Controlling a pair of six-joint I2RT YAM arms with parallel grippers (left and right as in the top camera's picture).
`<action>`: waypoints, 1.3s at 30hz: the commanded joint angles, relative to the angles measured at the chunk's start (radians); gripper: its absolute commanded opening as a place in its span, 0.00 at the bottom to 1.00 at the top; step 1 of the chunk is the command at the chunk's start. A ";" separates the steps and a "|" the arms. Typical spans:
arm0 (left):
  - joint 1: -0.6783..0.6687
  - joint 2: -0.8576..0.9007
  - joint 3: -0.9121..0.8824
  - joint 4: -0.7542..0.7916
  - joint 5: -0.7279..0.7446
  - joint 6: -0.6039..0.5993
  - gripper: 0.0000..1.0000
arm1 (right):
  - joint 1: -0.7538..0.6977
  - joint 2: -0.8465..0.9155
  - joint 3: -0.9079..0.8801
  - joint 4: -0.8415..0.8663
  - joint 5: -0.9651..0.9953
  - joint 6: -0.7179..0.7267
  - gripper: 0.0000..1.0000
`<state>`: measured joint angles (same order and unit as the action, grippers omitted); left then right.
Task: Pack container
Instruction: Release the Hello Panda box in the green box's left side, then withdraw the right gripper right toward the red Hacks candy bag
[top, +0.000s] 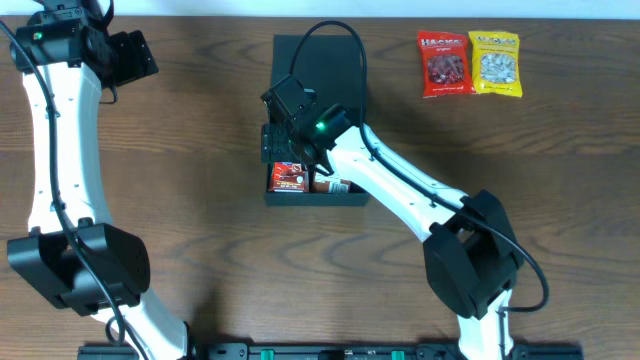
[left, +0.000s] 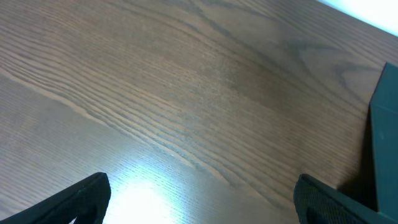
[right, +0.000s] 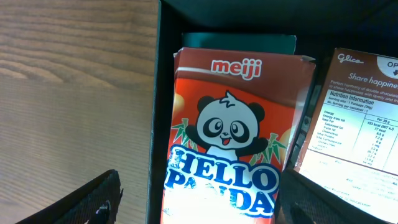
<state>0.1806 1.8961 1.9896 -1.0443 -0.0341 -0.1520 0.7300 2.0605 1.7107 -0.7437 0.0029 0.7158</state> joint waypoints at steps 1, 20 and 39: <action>0.004 -0.003 0.015 -0.007 -0.017 0.014 0.95 | 0.006 0.008 -0.004 0.000 0.022 0.001 0.81; 0.004 -0.003 0.015 -0.018 -0.017 0.014 0.95 | -0.129 -0.089 0.009 -0.008 -0.248 -0.469 0.01; 0.004 -0.003 0.015 -0.018 -0.017 0.014 0.95 | -0.140 0.079 -0.014 -0.051 -0.576 -0.695 0.01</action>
<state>0.1806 1.8961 1.9896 -1.0584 -0.0341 -0.1520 0.5922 2.1063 1.7058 -0.7914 -0.5472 0.0551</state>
